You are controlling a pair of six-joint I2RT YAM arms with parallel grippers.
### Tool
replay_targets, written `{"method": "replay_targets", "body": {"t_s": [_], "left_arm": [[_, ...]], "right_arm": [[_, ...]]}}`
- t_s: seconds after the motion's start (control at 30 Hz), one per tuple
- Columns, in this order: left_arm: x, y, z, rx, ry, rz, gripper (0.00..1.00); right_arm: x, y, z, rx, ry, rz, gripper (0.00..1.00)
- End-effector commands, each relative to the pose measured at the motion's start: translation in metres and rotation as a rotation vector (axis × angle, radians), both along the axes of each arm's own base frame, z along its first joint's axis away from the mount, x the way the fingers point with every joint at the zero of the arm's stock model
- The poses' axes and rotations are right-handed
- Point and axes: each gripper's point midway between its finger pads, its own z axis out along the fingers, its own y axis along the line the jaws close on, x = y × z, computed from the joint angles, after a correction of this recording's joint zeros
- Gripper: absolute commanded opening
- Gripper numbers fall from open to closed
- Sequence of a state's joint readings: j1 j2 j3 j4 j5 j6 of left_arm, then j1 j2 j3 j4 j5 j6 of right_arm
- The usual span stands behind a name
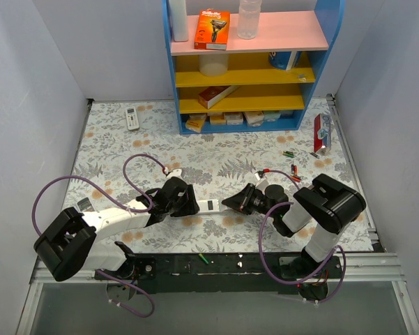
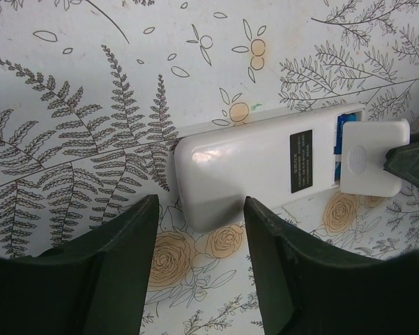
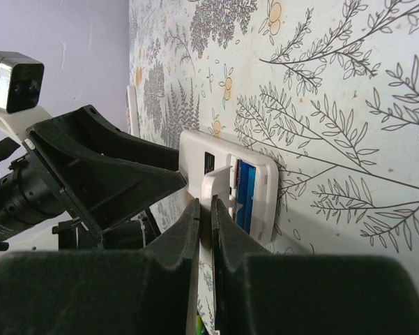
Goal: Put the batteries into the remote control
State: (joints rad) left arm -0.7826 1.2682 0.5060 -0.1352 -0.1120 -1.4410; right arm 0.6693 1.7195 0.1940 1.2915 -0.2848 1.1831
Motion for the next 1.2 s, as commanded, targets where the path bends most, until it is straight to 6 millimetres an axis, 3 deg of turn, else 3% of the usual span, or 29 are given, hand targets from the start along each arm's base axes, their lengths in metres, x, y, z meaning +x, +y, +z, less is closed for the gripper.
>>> {"method": "replay_targets", "body": {"t_s": [0.0,0.4,1.17], "left_arm": [[0.000,-0.001,0.003,-0.009,0.001,-0.001,0.51],[-0.001,-0.001,0.001,-0.001,0.008,-0.004,0.50],[-0.001,-0.001,0.001,0.003,0.012,-0.004,0.50]], "right_arm": [[0.011,0.010,0.042,0.111,-0.145,-0.001,0.01],[0.015,0.009,0.054,0.096,-0.201,-0.015,0.01],[0.008,0.011,0.025,0.084,-0.134,-0.006,0.01]]}}
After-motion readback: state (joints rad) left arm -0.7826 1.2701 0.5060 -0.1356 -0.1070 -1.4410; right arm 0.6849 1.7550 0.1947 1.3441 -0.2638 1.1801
